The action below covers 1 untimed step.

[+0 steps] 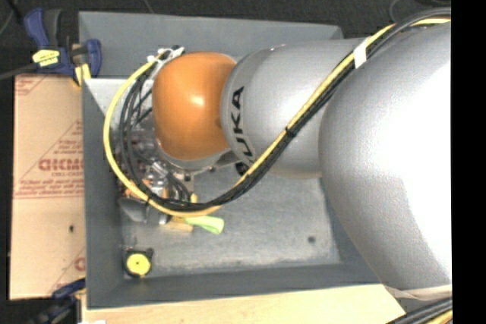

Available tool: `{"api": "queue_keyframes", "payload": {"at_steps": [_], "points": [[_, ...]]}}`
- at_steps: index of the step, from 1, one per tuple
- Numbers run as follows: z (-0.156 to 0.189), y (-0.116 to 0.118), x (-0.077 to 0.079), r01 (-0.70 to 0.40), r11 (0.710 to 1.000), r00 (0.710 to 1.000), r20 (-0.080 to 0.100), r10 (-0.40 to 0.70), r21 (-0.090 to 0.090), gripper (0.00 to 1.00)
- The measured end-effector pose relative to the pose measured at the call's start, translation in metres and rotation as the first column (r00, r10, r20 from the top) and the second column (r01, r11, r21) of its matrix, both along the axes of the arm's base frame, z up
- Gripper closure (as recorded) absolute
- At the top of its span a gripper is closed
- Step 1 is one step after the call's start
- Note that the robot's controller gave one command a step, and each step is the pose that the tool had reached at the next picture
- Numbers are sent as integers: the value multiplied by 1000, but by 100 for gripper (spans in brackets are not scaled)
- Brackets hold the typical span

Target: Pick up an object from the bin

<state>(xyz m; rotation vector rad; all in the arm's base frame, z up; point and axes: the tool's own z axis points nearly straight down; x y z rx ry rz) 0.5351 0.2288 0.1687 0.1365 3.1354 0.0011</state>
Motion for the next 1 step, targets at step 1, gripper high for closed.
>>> {"api": "queue_keyframes", "payload": {"at_steps": [1], "points": [[16, 0, 1, 0, 1000, 1000, 3, 0, 1, 100]]}}
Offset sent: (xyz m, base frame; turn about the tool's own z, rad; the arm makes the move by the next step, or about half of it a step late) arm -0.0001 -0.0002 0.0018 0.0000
